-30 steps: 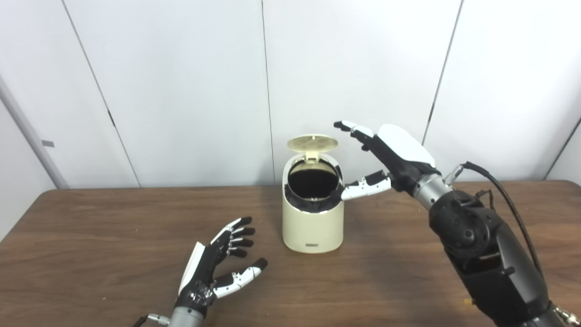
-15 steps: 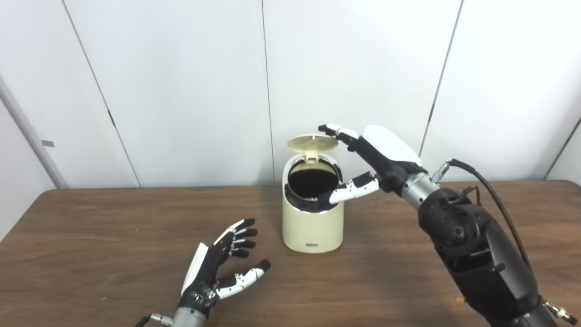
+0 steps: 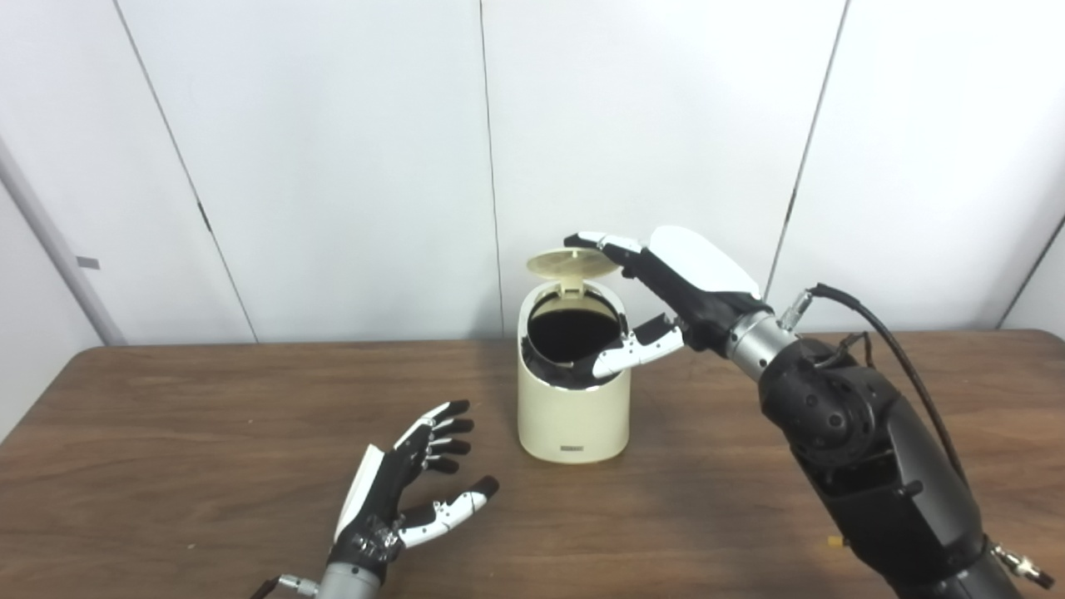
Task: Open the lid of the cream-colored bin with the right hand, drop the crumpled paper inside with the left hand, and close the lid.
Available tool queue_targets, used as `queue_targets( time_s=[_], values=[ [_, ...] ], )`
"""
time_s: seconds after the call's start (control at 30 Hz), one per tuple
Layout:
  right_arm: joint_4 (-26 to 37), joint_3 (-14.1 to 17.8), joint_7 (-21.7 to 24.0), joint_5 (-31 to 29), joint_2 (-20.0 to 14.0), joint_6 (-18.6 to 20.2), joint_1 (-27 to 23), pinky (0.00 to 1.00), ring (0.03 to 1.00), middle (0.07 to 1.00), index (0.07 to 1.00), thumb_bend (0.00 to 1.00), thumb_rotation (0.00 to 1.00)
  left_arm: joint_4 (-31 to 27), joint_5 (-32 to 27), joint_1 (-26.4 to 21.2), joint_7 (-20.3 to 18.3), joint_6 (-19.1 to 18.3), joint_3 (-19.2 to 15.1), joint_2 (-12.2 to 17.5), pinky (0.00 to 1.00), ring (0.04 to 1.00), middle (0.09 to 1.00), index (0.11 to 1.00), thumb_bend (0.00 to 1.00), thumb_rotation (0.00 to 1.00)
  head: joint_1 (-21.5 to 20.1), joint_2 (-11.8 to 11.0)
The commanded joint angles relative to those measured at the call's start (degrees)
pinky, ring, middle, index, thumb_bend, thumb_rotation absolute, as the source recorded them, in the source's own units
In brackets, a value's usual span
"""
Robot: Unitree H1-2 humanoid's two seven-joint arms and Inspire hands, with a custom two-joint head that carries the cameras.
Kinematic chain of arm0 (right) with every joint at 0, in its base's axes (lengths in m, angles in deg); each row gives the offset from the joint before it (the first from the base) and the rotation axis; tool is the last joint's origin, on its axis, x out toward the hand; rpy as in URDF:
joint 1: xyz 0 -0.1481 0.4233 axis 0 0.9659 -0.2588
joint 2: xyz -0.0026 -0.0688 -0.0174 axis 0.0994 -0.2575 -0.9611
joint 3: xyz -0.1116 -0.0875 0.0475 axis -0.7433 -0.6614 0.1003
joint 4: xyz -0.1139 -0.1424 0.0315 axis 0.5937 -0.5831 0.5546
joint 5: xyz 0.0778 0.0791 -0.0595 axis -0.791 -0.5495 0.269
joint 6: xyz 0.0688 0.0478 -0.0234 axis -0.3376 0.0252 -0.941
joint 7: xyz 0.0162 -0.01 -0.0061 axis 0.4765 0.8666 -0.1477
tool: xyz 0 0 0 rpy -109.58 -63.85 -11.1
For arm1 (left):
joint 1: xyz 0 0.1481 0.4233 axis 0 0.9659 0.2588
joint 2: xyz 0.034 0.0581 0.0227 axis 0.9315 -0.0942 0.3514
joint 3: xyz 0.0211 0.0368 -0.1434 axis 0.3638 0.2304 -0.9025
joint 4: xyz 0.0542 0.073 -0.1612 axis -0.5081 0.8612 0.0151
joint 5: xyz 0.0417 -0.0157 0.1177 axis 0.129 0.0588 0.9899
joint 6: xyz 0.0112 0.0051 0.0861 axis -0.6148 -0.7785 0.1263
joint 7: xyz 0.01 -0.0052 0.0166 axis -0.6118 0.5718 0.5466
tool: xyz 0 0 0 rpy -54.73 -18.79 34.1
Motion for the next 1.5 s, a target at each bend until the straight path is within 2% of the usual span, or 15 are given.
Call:
queue_targets(
  time_s=[0.0, 0.17, 0.53, 0.7, 0.9, 1.47],
  values=[
    [2.6, 0.7, 0.5, 0.1, -0.3, 0.4, -2.9, 0.74, 0.867, 0.839, 0.829, 0.91, 0.46, -2.2, 0.4, -0.9, 1.0, 1.3, 0.1, -0.1, 0.67, 0.746, 0.814, 0.876, 0.67, 0.25, -0.1, 0.0],
    [4.0, 0.6, 1.9, 0.7, -0.7, 1.1, -2.2, 0.78, 0.897, 0.775, 0.766, 0.90, 0.41, -2.6, 0.7, -0.8, 1.1, 0.9, 0.3, -0.2, 0.66, 0.741, 0.809, 0.871, 0.68, 0.25, -0.1, 0.6],
    [4.5, 0.5, 2.5, 1.2, -1.6, -0.6, -0.6, 0.79, 0.873, 0.713, 0.701, 0.89, 0.43, -3.7, 1.1, -0.6, 1.0, 0.0, 0.1, -0.3, 0.67, 0.741, 0.806, 0.866, 0.68, 0.25, 0.4, 2.1],
    [4.3, 0.5, 3.6, 0.3, -1.4, 0.2, -0.3, 0.87, 0.883, 0.712, 0.687, 0.91, 0.41, -4.5, 0.9, -0.5, 0.7, -0.8, 0.1, -0.4, 0.67, 0.738, 0.805, 0.864, 0.68, 0.25, 0.7, 2.8],
    [3.8, 0.0, 4.3, 0.0, -1.4, -0.7, 0.0, 0.86, 0.877, 0.709, 0.682, 0.93, 0.39, -4.9, 0.9, -0.6, 0.6, -1.4, 0.3, -0.3, 0.67, 0.733, 0.801, 0.862, 0.68, 0.26, 1.0, 3.4],
    [3.8, -1.8, 5.2, 0.0, -0.3, -1.2, 0.5, 0.87, 0.887, 0.720, 0.693, 0.93, 0.36, -5.7, 0.7, -0.6, 0.2, -2.6, 0.6, -0.4, 0.69, 0.737, 0.806, 0.870, 0.70, 0.29, 1.8, 4.8]
  ],
)
